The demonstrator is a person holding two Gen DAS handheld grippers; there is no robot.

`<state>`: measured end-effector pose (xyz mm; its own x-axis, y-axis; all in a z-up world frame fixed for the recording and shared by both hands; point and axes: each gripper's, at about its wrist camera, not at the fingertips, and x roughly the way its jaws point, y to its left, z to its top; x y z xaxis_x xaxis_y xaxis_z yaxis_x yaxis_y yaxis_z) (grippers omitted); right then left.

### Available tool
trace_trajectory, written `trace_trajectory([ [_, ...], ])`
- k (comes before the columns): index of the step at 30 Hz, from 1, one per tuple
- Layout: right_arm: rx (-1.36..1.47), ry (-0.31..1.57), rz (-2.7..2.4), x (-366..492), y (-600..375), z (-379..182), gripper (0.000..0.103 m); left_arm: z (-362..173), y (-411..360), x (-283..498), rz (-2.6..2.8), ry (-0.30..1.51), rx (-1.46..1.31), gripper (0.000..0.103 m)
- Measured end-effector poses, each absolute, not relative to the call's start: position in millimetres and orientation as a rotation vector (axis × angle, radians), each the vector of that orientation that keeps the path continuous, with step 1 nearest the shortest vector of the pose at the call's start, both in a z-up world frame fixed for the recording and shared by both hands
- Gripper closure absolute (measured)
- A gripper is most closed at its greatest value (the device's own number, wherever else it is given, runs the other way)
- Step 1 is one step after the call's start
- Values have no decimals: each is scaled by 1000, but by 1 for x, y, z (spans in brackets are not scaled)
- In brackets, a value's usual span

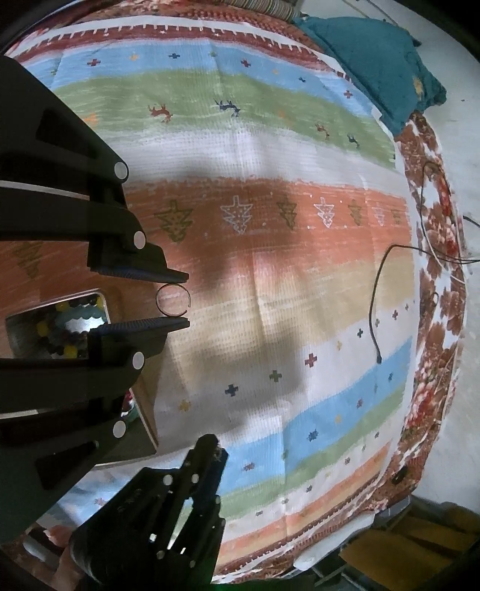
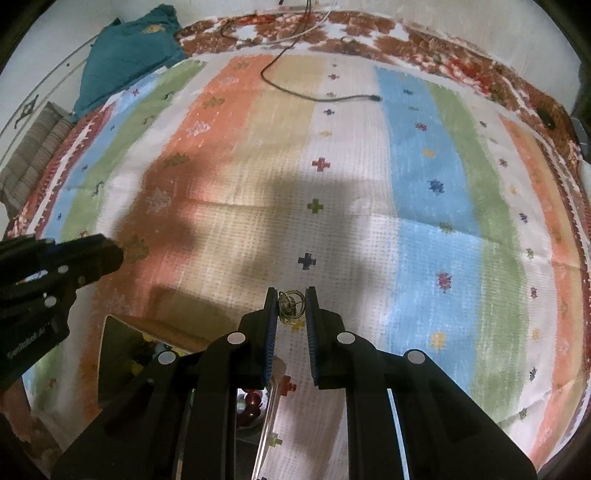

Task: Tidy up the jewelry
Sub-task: 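Lift the ring and charm and carry both over the silver tin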

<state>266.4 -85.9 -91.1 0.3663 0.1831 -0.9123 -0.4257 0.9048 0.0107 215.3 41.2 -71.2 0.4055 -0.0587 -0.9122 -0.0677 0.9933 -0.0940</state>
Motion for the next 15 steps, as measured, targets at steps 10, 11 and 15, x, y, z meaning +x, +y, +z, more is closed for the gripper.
trace_trajectory([
  [10, -225, 1101, 439, 248, -90, -74, 87, -55, 35, 198, -20, 1113, -137, 85],
  [11, -224, 1098, 442, 246, -90, -73, 87, -54, 33, 195, -23, 1110, -137, 85],
  [15, -229, 1099, 457, 236, -91, -71, 87, -51, 29, 187, -29, 1103, -138, 85],
])
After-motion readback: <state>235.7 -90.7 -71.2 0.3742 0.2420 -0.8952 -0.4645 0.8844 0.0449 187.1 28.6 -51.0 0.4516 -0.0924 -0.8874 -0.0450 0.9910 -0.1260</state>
